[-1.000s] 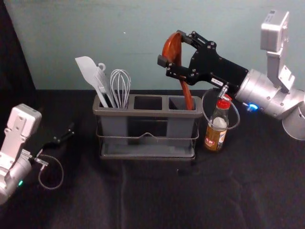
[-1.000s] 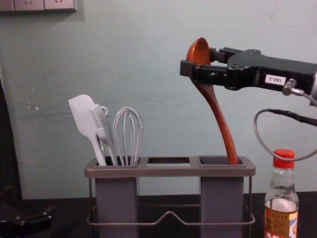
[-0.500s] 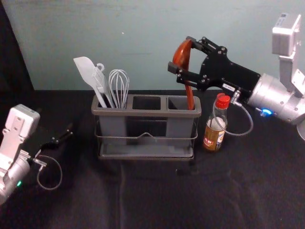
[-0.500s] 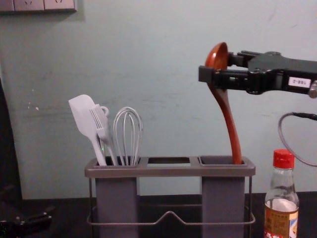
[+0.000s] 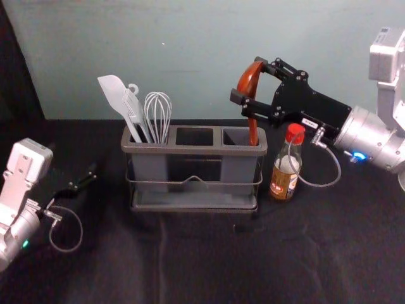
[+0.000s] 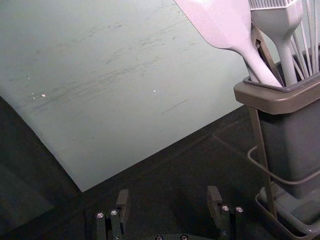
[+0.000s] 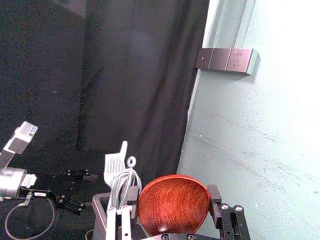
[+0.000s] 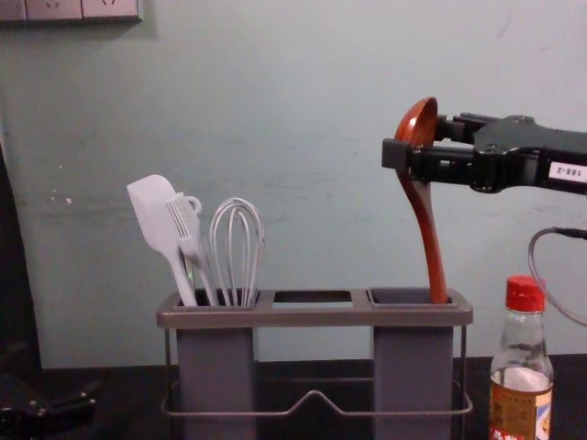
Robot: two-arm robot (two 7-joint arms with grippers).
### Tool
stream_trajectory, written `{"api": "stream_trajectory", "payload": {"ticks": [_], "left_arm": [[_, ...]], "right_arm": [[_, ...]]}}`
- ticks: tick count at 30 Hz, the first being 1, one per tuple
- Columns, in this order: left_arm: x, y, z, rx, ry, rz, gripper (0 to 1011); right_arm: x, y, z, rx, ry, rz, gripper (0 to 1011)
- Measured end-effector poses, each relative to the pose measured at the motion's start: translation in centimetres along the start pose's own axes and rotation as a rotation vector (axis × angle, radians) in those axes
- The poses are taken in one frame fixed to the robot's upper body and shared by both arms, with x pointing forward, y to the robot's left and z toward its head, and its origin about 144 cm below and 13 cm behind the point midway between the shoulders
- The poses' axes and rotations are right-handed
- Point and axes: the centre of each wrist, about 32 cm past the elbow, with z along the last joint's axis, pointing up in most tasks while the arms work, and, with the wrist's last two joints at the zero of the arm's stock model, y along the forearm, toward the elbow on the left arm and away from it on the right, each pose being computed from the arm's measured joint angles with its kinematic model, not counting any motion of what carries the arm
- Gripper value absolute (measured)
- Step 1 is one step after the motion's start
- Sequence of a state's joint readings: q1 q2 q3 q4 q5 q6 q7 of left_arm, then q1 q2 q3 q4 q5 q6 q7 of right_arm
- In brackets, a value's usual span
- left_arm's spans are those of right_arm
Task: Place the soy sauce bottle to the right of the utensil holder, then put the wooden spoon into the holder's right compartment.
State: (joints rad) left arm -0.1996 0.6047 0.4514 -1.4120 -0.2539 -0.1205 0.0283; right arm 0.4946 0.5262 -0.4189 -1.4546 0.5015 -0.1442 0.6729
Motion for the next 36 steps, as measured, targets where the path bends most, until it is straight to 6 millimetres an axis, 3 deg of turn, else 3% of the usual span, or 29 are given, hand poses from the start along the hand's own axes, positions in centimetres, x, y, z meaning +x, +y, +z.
{"api": "stream_trajectory", "payload": {"ticks": [36], "left_arm": [[0.0, 0.0, 0.0, 0.0, 0.0, 0.0, 1012]], "right_arm": [[-1.0, 1.5, -3.4, -0.044, 0.067, 0.025, 840]]}}
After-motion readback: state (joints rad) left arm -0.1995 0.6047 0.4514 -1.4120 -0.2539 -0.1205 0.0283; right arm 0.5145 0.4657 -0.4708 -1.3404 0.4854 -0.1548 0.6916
